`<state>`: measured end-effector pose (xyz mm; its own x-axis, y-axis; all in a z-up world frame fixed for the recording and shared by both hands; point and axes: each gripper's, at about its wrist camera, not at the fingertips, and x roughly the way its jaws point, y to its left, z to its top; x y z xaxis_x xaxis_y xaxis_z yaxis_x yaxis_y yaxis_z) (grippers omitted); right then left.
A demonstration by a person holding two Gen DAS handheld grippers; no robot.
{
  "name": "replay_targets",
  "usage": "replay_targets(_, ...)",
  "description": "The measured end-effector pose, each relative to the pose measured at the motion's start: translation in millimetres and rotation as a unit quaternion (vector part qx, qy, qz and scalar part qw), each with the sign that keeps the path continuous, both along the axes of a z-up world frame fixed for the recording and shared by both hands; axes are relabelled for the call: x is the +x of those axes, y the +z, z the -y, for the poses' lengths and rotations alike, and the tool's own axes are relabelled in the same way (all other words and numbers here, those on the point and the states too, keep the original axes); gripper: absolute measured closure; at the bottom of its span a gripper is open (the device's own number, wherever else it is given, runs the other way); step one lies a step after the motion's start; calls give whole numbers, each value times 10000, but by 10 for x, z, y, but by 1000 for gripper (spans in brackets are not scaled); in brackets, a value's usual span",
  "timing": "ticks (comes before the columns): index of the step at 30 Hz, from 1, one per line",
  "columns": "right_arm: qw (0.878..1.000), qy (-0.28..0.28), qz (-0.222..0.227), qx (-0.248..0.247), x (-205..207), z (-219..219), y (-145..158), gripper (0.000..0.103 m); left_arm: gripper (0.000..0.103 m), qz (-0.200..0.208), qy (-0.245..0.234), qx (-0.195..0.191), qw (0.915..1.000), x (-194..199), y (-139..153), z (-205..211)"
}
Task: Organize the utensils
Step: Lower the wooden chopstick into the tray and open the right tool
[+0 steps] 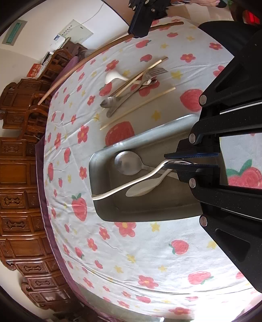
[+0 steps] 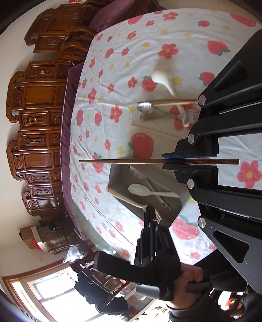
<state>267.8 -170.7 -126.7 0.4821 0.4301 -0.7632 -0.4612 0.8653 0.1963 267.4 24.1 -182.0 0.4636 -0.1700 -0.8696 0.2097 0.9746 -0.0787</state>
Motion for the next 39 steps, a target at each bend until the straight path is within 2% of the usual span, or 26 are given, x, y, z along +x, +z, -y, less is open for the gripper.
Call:
replay_targets(9, 9996, 1, -256, -123, 119, -246, -120, 97, 99, -115, -114, -120, 9998, 121, -67, -97)
replay_targets(14, 9994, 17, -335, -119, 176, -385, -153, 97, 99, -158, -76, -324, 9993, 125, -66, -169)
replay_targets(15, 9993, 33, -354, -121, 181, -417, -162, 97, 96, -160, -76, -357, 9992, 111, -49, -181)
replay_targets(16, 9992, 45, -370, -124, 189, -440, -166, 97, 88, -121, -49, -379, 9992, 91, -19, -198)
replay_targets(18, 9991, 112, -389, -128, 189, -516, -175, 97, 81, -10, 0, -413, 9991, 46, 56, -233)
replay_targets(23, 9988, 205, -441, -103, 205, -699, -205, 97, 78, 297, 146, -501, 9982, -111, 296, -364)
replay_targets(25, 9987, 218, -460, -73, 223, -770, -222, 97, 74, 423, 231, -457, 9978, -156, 374, -437)
replay_targets(29, 9985, 141, -525, 69, 281, -908, -263, 97, 74, 599, 387, -398, 9967, -223, 506, -610)
replay_targets(33, 9980, 23, -595, 212, 356, -1015, -324, 97, 70, 810, 489, -252, 9952, -286, 617, -735)
replay_targets(39, 9973, -85, -663, 306, 441, -1195, -478, 97, 67, 943, 645, -269, 9931, -354, 696, -885)
